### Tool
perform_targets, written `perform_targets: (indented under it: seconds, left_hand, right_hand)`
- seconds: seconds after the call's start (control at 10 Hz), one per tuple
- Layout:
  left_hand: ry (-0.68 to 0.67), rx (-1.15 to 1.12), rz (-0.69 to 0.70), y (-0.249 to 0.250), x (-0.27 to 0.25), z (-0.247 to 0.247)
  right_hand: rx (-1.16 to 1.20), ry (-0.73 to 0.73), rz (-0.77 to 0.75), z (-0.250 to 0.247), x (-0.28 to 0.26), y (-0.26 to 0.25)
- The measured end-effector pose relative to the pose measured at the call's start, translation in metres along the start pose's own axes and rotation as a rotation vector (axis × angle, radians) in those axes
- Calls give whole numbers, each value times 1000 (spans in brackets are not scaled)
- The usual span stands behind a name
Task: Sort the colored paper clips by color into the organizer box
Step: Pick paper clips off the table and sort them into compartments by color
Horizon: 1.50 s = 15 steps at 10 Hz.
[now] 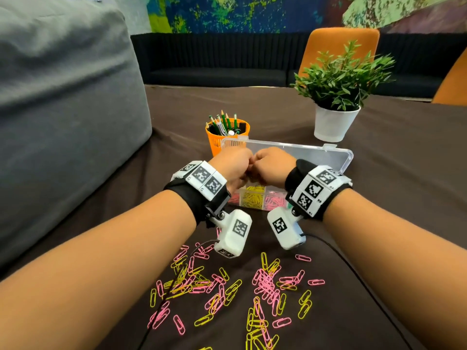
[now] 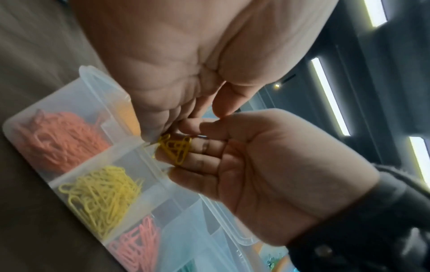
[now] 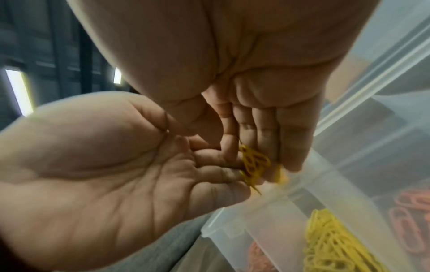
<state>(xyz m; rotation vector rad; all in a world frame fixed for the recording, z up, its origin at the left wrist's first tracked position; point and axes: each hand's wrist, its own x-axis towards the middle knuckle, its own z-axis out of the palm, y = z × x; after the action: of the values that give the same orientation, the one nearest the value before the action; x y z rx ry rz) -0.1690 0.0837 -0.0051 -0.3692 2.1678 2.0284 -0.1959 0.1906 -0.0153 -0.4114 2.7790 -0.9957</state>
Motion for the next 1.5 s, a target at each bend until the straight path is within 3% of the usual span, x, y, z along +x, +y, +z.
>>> perform_targets:
  seconds: [0.2, 0.3, 0.4, 0.5, 0.7, 0.9, 1.0, 1.1, 1.2, 1.3, 1.4, 1.5]
  left_hand:
    - [-82, 277, 122, -5, -7, -18]
    - [-178, 613, 282, -10, -23, -31]
    - [-270, 869, 405, -28, -37, -33]
    - [-565, 1180, 383, -45, -58, -22]
    - [-567, 1357, 416, -66, -66, -4]
    - [-550, 1289, 389, -64, -66, -14]
    - [-485, 989, 282, -60, -70, -29]
    - [-402, 283, 79, -59, -81, -46]
    - [-257, -75, 41, -59, -95, -64]
    - [-202, -231, -2, -61, -107, -78]
    - [-258, -220, -102, -70, -115, -85]
    - [-362, 313, -44, -78, -122, -80]
  right_hand:
    - [-183, 61, -188, -12, -37, -3]
    - [-325, -144, -268, -9, -74, 7]
    - [-482, -442, -223, 4, -106, 22]
    - [-583, -497, -215, 15, -118, 35]
    - [-532, -469, -218, 17, -116, 46]
    - [-551, -426, -188, 16, -117, 48]
    - [-466, -380, -190, 12, -117, 50]
    - [-36, -378, -102, 12, -119, 53]
    - [596, -445, 191, 9, -119, 56]
    - [903, -495, 321, 5, -118, 56]
    - [958, -532, 334, 10, -122, 51]
    - [884, -573, 304, 22, -126, 42]
